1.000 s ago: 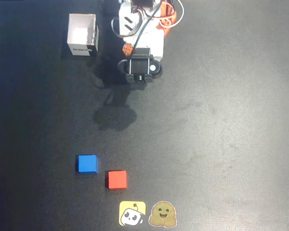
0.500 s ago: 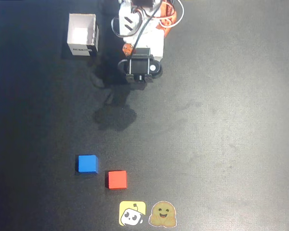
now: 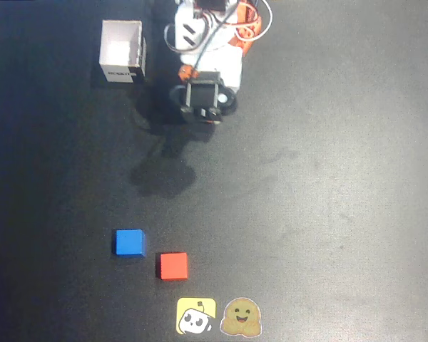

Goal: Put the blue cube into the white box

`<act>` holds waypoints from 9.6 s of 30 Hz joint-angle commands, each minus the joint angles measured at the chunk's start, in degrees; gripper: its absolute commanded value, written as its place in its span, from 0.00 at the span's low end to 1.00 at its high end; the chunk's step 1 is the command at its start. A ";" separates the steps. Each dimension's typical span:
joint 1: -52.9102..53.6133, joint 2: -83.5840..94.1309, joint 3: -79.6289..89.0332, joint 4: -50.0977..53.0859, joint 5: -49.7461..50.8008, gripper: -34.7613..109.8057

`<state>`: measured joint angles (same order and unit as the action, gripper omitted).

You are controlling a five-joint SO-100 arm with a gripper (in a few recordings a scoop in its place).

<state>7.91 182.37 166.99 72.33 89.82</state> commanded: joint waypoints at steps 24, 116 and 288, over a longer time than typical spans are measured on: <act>15.29 -87.45 -81.65 -0.70 -18.02 0.24; 11.07 -158.99 -164.62 31.03 -20.13 0.37; -10.02 -38.23 -33.40 -0.44 3.60 0.24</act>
<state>1.58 142.29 136.14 72.16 92.29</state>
